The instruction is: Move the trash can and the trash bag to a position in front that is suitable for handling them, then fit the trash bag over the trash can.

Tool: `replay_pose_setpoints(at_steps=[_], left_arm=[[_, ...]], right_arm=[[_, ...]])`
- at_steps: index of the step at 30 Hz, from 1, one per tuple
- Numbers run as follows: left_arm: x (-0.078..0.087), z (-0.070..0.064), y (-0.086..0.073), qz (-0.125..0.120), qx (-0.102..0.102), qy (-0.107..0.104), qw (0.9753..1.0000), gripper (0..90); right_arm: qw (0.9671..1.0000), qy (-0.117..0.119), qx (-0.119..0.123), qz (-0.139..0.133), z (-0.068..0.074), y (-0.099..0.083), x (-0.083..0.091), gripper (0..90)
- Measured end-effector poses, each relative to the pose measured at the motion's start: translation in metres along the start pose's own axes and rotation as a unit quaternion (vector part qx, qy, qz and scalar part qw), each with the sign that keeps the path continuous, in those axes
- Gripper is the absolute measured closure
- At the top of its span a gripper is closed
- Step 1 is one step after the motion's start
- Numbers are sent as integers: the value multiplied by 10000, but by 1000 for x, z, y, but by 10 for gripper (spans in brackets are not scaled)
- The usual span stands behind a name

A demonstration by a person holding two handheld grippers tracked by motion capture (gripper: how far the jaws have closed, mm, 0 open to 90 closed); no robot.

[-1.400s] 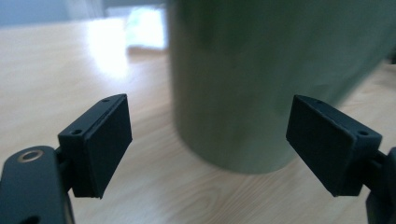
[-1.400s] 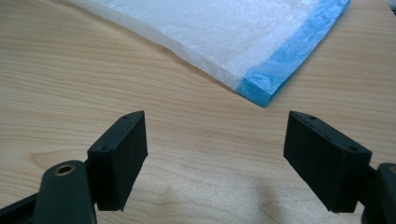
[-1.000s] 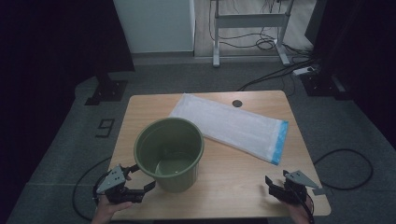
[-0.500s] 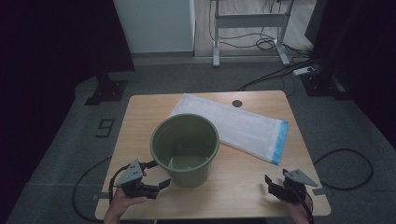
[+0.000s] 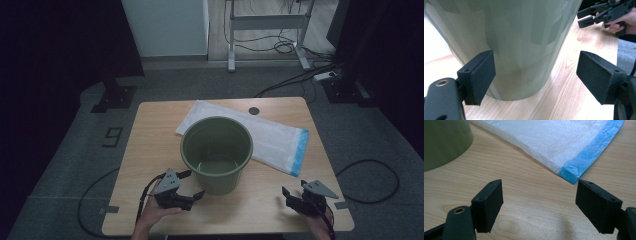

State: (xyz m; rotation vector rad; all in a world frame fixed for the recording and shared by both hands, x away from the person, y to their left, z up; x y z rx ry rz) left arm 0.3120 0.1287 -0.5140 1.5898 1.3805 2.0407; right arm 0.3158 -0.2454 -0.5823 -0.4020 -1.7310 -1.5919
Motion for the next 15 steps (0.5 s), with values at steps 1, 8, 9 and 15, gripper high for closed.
replay_pose_setpoints(at_steps=[1, 8, 9, 15], left_arm=[[0, 0, -1, 0, 4, 31, 10000, 153], [22, 16, -23, 52, 390, 581, 9975, 152], [26, 19, -25, 20, 479, 659, 9967, 153], [49, 49, -37, -281, 1336, 1383, 9809, 163]], right_arm=[[10000, 3, 0, 0, -1, -1, 0, 218], [9999, -85, 73, -66, -5, 0, 3, 220], [9999, -96, 85, -63, -5, 0, 2, 220], [9996, -143, 252, -20, 0, 2, -2, 219]])
Point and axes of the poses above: each handheld gripper's, and its own axes: x roughly backward along the jaws, y roughly out of its top, z roughly to its left, the point moved 7 cm from there along -x, roughly forward along the jaws, and after that the axes turned 13 degrees about z, right-handed, at the moved point
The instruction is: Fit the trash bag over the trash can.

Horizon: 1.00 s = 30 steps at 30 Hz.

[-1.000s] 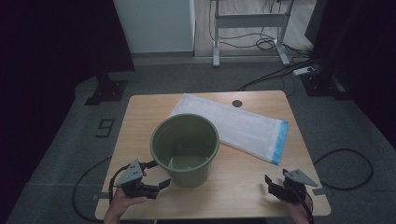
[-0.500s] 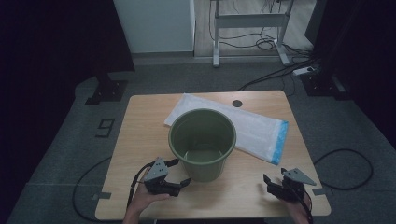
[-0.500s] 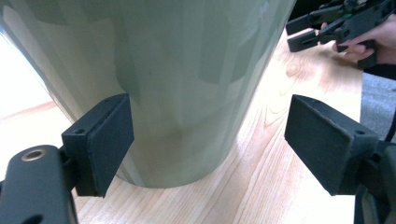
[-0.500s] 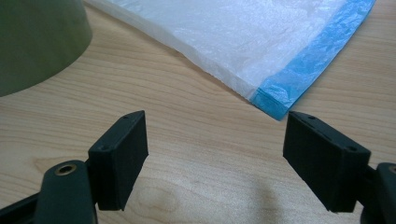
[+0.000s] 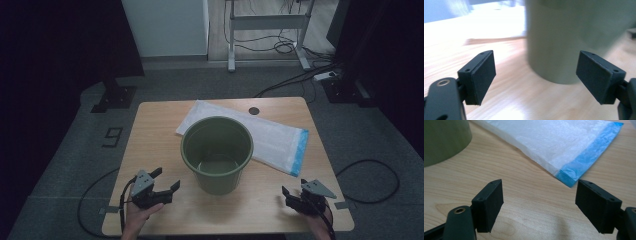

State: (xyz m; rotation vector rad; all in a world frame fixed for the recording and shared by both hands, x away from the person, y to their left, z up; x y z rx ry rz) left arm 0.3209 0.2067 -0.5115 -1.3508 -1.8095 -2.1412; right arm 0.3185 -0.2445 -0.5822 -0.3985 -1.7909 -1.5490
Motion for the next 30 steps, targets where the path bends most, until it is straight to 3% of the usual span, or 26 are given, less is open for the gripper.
replay_pose_setpoints(at_steps=[2, 8, 13, 17, 23, 30], left_arm=[[1, 9, -3, 37, 195, 99, 9998, 166], [1, 25, -20, 290, 379, 247, 9986, 171], [6, 31, -29, 375, 459, 307, 9978, 171], [9, 33, -31, 329, 533, 298, 9976, 174], [3, 34, -38, 466, 471, 294, 9974, 174], [4, 35, -38, 439, 479, 251, 9976, 174]], right_arm=[[9999, -50, 123, -13, 3, 0, 0, 220], [9992, -38, 395, -1, 10, 7, -4, 210], [9994, 21, 354, -32, 16, 24, -15, 207], [9980, 68, 590, 194, 19, 43, -33, 210], [9958, 155, 813, 400, 24, 76, -62, 246], [9933, 342, 738, 823, 28, 100, -97, 367]])
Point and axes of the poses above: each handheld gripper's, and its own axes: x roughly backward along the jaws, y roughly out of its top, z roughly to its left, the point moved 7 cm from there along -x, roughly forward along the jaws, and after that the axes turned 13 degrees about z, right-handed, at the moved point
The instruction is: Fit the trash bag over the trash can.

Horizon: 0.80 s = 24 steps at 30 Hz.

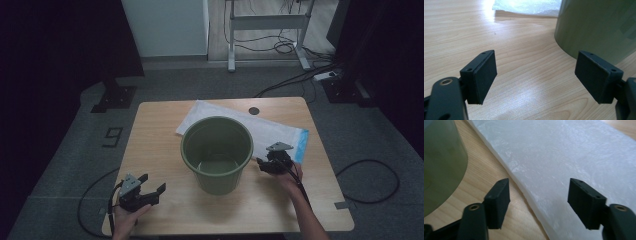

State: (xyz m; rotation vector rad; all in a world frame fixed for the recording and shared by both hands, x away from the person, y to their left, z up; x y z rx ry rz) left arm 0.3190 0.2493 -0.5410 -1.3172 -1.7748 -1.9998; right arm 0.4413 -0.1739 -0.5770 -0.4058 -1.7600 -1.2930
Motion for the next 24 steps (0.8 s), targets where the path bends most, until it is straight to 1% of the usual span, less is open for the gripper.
replay_pose_setpoints(at_steps=[3, 4, 6, 8, 10, 12, 13, 15, 17, 18, 21, 22, 24], left_arm=[[0, 2, 0, -6, 14, -14, 10000, 173], [0, 3, 0, -8, 29, -19, 10000, 174], [1, 4, -1, -8, 55, -25, 10000, 174], [1, 5, -1, -4, 76, -45, 10000, 173], [1, 6, -2, 6, 87, -34, 10000, 174], [0, 7, -2, 24, 123, 8, 9999, 174], [0, 8, -2, 31, 141, 10, 9999, 174], [0, 9, -3, 44, 142, 12, 9999, 174], [0, 11, -4, 35, 157, 22, 9999, 175], [0, 11, -4, 34, 163, 19, 9999, 175], [1, 12, -5, 46, 155, 58, 9999, 175], [2, 13, -5, 35, 175, 60, 9998, 175], [4, 15, -5, 2, 230, 42, 9997, 175]], right_arm=[[9999, 104, -27, 98, 0, -1, -5, 408], [9997, 132, -43, 177, 0, -2, -7, 423], [9996, 111, -22, 274, 0, -4, -11, 443], [9997, 41, -27, 255, 1, -4, -13, 477], [9996, -38, -40, 277, 2, -3, -15, 483], [9995, -10, -76, 304, 2, -4, -18, 491], [9995, 30, -139, 289, 1, -3, -18, 496], [9994, 17, -216, 276, 0, -3, -19, 566], [9991, -5, -324, 287, -2, -3, -18, 663], [9986, -1, -421, 321, -5, -4, -17, 719], [9978, -135, -465, 442, -10, -8, -14, 810], [9977, -177, -481, 446, -13, -11, -11, 846], [9970, -286, -604, 396, -18, -21, -6, 885]])
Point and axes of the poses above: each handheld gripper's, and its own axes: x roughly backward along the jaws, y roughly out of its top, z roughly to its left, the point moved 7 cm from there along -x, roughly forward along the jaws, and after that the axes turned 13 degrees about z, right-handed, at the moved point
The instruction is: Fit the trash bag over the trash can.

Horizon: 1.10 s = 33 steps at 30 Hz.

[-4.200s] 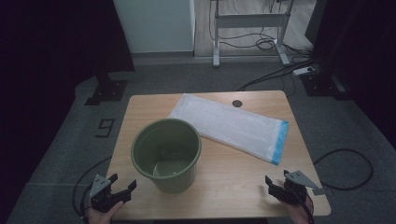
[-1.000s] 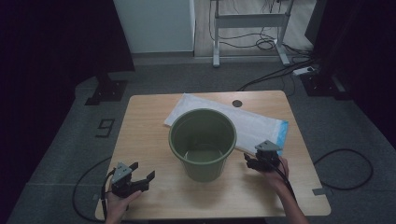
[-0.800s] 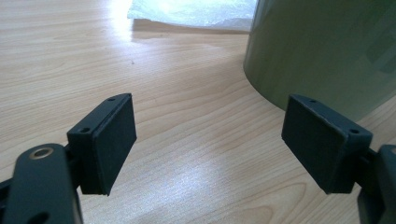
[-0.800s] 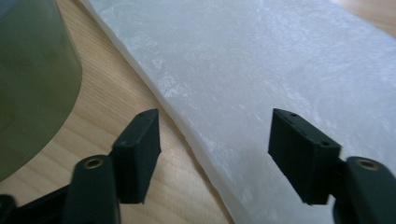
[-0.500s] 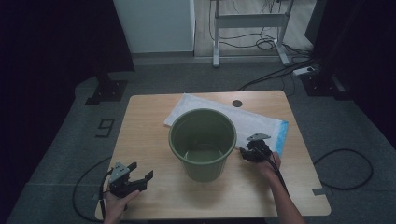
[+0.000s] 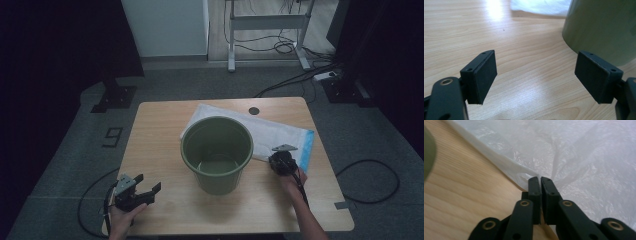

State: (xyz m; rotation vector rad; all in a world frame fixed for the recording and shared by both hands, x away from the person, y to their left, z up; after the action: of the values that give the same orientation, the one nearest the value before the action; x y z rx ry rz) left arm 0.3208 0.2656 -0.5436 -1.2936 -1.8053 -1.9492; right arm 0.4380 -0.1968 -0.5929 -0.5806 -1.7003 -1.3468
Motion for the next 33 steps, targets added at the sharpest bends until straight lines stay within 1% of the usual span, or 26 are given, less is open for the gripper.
replay_pose_setpoints(at_steps=[2, 3, 4, 7, 8, 11, 12, 13, 14, 15, 16, 17, 19, 23, 24, 25, 26, 28, 29, 30, 31, 32, 33], left_arm=[[4, 1, 3, -169, 222, -175, 9995, 182], [6, 1, 4, -249, 284, -224, 9990, 187], [7, 1, 5, -272, 289, -227, 9990, 187], [6, -1, 5, -239, 255, -201, 9992, 187], [5, -1, 4, -210, 243, -186, 9993, 187], [0, -4, 3, -92, 167, -132, 9997, 187], [-1, -5, 3, -65, 138, -121, 9998, 187], [-3, -7, 3, -40, 104, -113, 9999, 187], [-3, -8, 3, -29, 85, -120, 9999, 187], [-4, -10, 3, -16, 67, -123, 9999, 187], [-5, -11, 3, -7, 53, -120, 9999, 187], [-6, -12, 3, 13, 37, -116, 9999, 187], [-8, -14, 2, 53, 15, -116, 9999, 187], [-11, -16, -1, 133, -28, -102, 9999, 187], [-12, -17, -1, 139, -26, -103, 9998, 187], [-12, -17, -1, 151, -29, -103, 9998, 187], [-13, -17, -1, 163, -41, -96, 9998, 187], [-14, -18, -1, 182, -64, -93, 9998, 187], [-15, -18, -1, 194, -71, -89, 9997, 187], [-15, -19, -2, 203, -79, -93, 9997, 187], [-15, -20, -2, 216, -97, -83, 9997, 187], [-16, -20, -2, 221, -111, -79, 9997, 187], [-16, -20, -2, 220, -114, -83, 9997, 187]], right_arm=[[9999, -50, -92, -9, -5, -11, 7, 889], [9999, -78, -88, -13, -7, -18, 11, 889], [10000, -34, -88, -23, -7, -27, 17, 889], [9999, -27, -50, -131, -12, -49, 33, 889], [9998, -4, -57, -200, -15, -60, 41, 890], [9996, 83, -108, -254, -24, -84, 56, 890], [9995, 136, -142, -263, -28, -98, 62, 890], [9994, 172, -145, -263, -29, -106, 65, 890], [9993, 201, -120, -294, -31, -118, 69, 891], [9990, 242, -134, -341, -32, -124, 73, 890], [9986, 331, -166, -371, -33, -134, 78, 890], [9982, 406, -226, -368, -34, -140, 82, 890], [9978, 459, -260, -395, -37, -149, 88, 890], [9975, 453, -265, -469, -41, -162, 94, 882], [9976, 428, -260, -480, -41, -164, 96, 828], [9977, 401, -253, -483, -42, -165, 96, 734], [9979, 317, -248, -515, -42, -164, 97, 611], [9975, 245, -271, -604, -38, -156, 99, 441], [9973, 192, -251, -658, -36, -152, 100, 388], [9971, 137, -175, -729, -30, -144, 100, 330], [9970, 114, -104, -757, -25, -136, 100, 303], [9968, 138, -20, -782, -19, -128, 99, 288], [9962, 245, 99, -830, -10, -116, 97, 283]])
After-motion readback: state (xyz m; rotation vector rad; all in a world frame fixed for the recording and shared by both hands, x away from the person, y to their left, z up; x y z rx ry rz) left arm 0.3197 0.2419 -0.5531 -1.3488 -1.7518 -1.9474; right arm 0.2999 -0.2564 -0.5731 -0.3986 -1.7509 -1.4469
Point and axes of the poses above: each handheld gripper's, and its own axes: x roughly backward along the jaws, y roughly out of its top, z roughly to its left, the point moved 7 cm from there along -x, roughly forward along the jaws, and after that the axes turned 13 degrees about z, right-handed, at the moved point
